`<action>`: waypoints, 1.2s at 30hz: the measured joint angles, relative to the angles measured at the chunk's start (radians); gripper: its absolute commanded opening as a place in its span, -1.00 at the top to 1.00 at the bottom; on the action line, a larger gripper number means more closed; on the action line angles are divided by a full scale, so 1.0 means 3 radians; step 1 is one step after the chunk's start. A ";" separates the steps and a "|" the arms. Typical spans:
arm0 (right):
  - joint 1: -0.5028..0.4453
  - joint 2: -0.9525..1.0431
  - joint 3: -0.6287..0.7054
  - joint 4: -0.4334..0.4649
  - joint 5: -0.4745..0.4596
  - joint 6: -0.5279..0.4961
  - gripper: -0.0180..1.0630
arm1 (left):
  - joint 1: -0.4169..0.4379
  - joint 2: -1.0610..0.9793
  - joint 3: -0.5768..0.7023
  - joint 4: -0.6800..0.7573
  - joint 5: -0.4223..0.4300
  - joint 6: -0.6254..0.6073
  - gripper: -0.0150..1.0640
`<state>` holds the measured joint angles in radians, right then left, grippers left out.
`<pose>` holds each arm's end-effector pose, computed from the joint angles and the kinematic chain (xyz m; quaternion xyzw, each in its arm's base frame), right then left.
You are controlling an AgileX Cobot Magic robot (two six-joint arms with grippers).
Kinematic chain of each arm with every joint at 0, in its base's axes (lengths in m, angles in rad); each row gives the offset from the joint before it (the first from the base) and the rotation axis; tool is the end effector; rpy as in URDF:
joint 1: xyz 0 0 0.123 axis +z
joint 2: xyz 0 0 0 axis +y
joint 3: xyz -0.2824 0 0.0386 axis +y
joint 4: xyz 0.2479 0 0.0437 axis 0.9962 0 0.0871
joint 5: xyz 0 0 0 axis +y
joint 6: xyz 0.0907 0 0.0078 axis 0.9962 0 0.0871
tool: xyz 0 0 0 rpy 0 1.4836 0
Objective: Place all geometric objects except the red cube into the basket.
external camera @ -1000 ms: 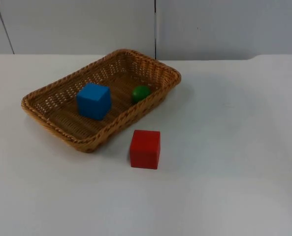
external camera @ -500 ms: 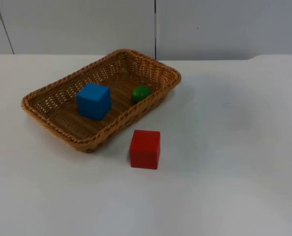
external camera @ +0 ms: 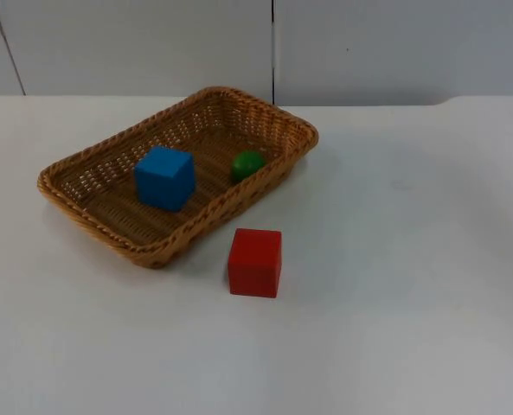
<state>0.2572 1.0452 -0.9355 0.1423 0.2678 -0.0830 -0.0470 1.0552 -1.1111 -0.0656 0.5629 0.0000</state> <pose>0.2216 0.0618 0.3770 -0.0923 0.7958 0.1077 0.5887 0.2221 -0.0136 0.4081 0.0060 0.8386 -0.0425 0.5431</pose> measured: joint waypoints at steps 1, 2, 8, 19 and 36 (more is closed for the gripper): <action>-0.0194 -0.0001 0.0000 -0.0043 0.0076 0.0037 -0.95 | 0.0000 -0.0014 0.0038 -0.0089 -0.0101 0.0056 -0.96; -0.0400 -0.0007 0.0000 -0.0089 0.0155 0.0050 -0.95 | 0.0000 -0.0027 0.0086 -0.0131 -0.0188 0.0093 -0.96; -0.1128 -0.0136 0.0000 -0.0363 0.0293 0.0068 -0.95 | 0.0000 -0.0220 0.0480 -0.0169 -0.0409 0.0262 -0.96; -0.0763 -0.0229 0.0000 -0.0536 0.0549 -0.0013 -0.95 | 0.0000 -0.0571 0.0810 -0.0199 -0.0530 0.0326 -0.96; -0.0725 -0.2724 -0.0106 -0.1181 0.1214 0.0053 -0.95 | 0.0000 -0.2486 0.0793 0.0219 -0.0423 0.0311 -0.96</action>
<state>0.0398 0.2280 -0.9674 -0.2120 0.6321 -0.0672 -0.0470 0.3094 -0.8730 0.0000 0.4359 0.0933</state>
